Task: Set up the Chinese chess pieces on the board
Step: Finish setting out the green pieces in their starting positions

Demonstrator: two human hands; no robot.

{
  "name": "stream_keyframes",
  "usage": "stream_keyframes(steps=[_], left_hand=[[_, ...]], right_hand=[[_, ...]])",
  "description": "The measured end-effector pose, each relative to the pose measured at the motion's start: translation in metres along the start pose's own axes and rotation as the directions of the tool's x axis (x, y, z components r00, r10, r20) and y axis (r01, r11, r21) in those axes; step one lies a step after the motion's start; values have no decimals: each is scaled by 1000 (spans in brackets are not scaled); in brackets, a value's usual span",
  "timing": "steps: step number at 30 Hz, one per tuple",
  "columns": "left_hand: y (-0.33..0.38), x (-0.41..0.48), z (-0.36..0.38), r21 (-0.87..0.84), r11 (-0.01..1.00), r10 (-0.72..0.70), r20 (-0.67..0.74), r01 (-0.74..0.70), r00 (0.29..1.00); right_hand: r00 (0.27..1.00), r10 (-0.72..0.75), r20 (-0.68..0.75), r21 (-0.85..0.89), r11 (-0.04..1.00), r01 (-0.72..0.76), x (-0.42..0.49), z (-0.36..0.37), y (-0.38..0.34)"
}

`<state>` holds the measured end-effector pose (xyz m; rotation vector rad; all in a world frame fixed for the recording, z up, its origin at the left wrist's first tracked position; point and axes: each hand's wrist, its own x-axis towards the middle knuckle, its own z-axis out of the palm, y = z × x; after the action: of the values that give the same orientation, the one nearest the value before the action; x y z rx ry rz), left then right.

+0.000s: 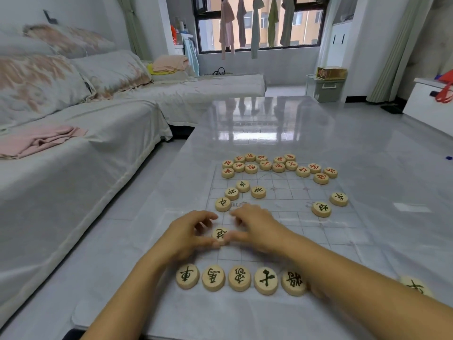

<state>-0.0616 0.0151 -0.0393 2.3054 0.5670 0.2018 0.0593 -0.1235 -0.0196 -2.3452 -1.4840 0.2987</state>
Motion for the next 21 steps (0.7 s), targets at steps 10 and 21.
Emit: stream_keyframes(steps=[10,21], left_hand=[[5,7,9,108,990,88,75,-95,993],[-13,5,9,-151,983,111,48,-103,993]], right_hand=[[915,386,-120,22,922,-387,-55,-74,137],[907,411,-86,-31,909,-415,-42,-57,138]])
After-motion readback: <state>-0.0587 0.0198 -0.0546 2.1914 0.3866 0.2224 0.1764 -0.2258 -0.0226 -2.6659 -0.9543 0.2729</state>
